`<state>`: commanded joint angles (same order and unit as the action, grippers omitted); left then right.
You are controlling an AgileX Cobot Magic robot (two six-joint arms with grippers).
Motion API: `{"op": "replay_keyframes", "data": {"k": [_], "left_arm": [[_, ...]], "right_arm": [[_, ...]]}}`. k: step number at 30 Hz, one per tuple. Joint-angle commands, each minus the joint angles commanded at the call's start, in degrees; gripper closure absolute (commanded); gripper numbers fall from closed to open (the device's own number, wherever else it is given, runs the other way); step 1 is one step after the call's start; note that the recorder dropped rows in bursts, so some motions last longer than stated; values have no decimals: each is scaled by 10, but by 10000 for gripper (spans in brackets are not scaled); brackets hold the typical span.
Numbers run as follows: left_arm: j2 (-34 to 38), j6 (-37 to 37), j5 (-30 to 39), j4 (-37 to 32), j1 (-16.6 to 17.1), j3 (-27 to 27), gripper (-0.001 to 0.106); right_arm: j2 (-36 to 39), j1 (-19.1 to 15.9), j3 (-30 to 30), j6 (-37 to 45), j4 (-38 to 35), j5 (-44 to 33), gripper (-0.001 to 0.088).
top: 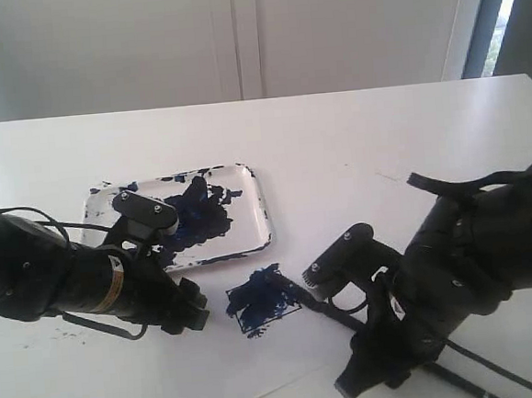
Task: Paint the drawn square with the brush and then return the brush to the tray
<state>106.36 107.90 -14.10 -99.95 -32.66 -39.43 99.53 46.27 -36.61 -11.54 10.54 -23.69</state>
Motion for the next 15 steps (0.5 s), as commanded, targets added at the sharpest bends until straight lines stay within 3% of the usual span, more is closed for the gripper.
{"op": "replay_keyframes", "data": {"k": [10, 15], "left_arm": [[0, 0, 0, 0, 0, 0, 304], [0, 0, 0, 0, 0, 0, 304]], "right_arm": [[-2, 0, -5, 0, -1, -23, 870], [-33, 0, -41, 16, -8, -85, 868]]}}
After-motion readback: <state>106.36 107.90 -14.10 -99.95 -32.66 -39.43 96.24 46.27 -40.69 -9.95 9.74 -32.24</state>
